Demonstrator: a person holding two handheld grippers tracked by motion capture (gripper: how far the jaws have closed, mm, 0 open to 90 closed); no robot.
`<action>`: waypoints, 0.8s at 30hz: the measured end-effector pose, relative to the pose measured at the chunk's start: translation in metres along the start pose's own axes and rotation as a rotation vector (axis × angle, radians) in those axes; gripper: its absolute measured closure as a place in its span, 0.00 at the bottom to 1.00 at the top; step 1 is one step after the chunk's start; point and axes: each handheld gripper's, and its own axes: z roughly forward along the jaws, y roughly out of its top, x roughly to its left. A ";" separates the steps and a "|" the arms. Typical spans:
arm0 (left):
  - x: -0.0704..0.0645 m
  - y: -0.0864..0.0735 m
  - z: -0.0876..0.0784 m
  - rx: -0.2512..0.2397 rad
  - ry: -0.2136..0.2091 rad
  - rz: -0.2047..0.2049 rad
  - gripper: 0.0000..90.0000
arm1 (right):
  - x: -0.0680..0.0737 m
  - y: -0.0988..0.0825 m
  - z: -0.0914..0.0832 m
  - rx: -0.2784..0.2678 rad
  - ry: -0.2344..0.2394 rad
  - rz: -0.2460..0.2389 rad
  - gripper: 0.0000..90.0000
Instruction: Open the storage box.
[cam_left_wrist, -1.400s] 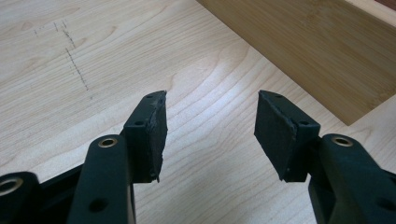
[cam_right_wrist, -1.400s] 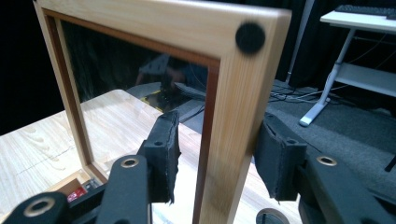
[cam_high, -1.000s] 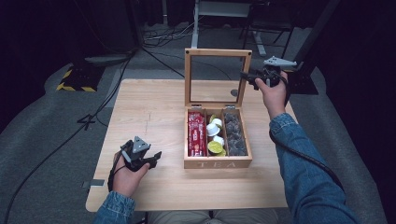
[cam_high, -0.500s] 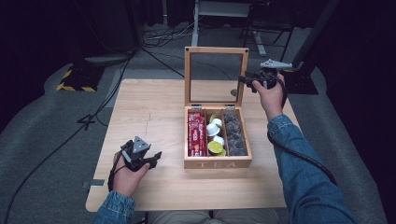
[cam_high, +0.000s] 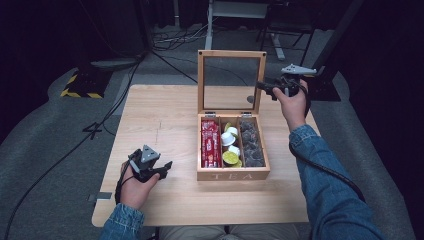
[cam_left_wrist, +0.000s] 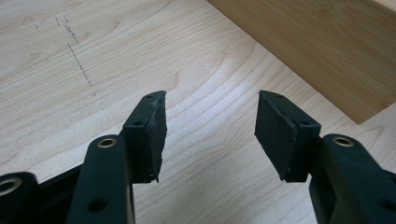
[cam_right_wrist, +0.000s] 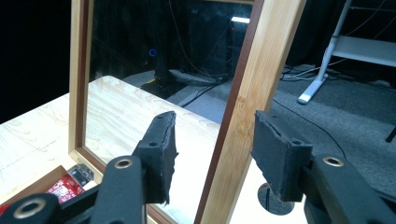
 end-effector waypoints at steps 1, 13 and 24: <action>0.000 0.000 0.000 0.002 -0.002 -0.003 0.48 | 0.001 0.001 -0.002 0.000 0.000 -0.002 0.54; 0.004 0.004 0.004 0.027 -0.026 -0.023 0.44 | 0.020 0.008 -0.030 0.019 0.057 -0.046 0.48; 0.001 0.008 0.010 0.041 -0.035 -0.011 0.42 | 0.058 0.008 -0.051 0.015 0.153 -0.072 0.42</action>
